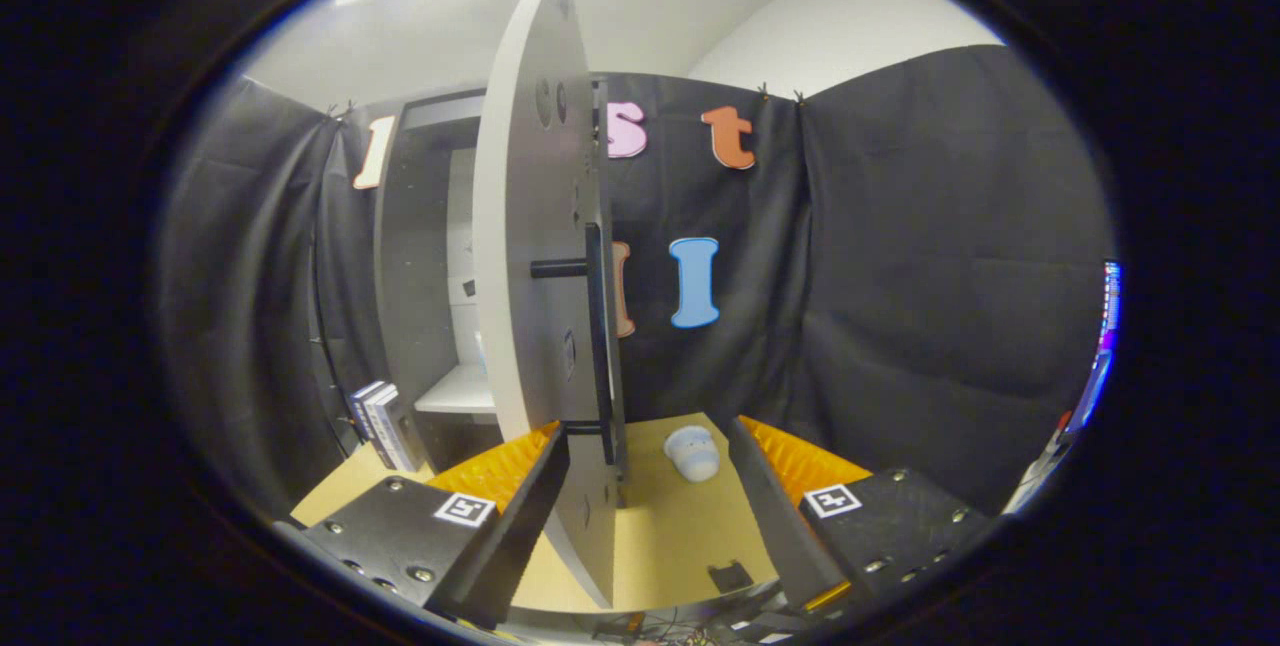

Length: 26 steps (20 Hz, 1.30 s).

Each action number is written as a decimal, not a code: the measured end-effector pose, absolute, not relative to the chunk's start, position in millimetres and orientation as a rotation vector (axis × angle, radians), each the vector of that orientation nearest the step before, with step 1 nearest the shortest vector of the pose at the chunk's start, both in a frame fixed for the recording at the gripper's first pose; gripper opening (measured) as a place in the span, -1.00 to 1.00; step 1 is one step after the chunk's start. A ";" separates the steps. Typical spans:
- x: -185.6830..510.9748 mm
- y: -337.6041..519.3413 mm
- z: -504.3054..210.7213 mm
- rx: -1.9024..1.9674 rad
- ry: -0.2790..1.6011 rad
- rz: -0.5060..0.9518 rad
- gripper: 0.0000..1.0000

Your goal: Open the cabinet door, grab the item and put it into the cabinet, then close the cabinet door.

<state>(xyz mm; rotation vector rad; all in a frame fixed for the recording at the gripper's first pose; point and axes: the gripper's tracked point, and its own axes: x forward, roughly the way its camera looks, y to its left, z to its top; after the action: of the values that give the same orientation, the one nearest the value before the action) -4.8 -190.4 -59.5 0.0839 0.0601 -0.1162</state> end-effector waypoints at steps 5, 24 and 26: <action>9.3 -141.5 -59.7 0.100 0.086 0.005 0.93; 120.2 25.2 -61.4 0.111 0.107 0.186 1.00; 138.1 42.7 -60.4 0.108 0.101 0.201 1.00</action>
<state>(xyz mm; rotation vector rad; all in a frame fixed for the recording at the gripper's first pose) 138.1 42.7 -60.4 0.1078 0.1014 0.2013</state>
